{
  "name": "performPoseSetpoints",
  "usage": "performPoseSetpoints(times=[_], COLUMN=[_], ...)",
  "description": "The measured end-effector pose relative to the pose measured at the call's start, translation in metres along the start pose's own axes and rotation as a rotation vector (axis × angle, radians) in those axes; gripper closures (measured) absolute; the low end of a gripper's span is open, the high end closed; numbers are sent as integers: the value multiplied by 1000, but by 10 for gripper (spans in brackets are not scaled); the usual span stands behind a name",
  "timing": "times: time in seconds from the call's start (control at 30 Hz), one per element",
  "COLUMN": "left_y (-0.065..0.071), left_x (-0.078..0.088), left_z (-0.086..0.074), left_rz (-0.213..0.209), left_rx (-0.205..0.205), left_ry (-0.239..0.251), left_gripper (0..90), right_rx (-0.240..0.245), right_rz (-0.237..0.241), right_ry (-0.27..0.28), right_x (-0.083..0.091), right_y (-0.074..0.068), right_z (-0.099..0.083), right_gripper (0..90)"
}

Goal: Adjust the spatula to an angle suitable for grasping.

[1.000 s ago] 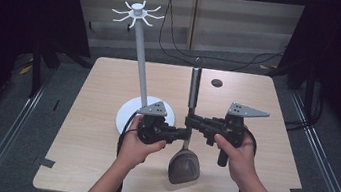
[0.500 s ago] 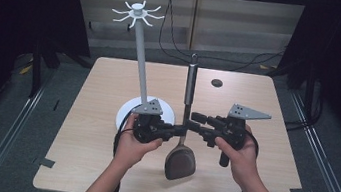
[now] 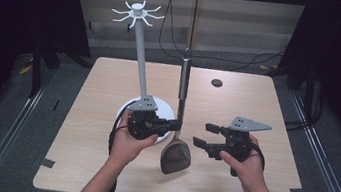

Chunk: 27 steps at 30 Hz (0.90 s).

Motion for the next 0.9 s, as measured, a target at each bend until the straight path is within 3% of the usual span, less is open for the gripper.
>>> performPoseSetpoints(times=[0.2,0.4,0.57,0.9], left_y=[-1,-1,-1,-1], left_x=[5,9,12,23], left_z=[5,10,12,19], left_rz=[18,26,33,46], left_rx=[1,-3,-4,-4], left_ry=[11,26,37,53], left_gripper=[884,884,884,884], right_rx=[12,46,79,72], right_rz=[-28,-51,-56,-43], right_ry=[-95,-151,-198,-247], right_x=[1,3,3,-1], right_y=[4,4,3,1], right_z=[-25,-42,-48,-55], right_gripper=[154,102,54,46])
Point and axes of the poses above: each handheld gripper's, and its own axes: x roughly backward along the jaws, z roughly out of its top, y roughly to its right, the point moved 1 cm from there along -x, roughly forward along the jaws, and after that the axes turned 9 degrees about x, right-handed, at the moved point
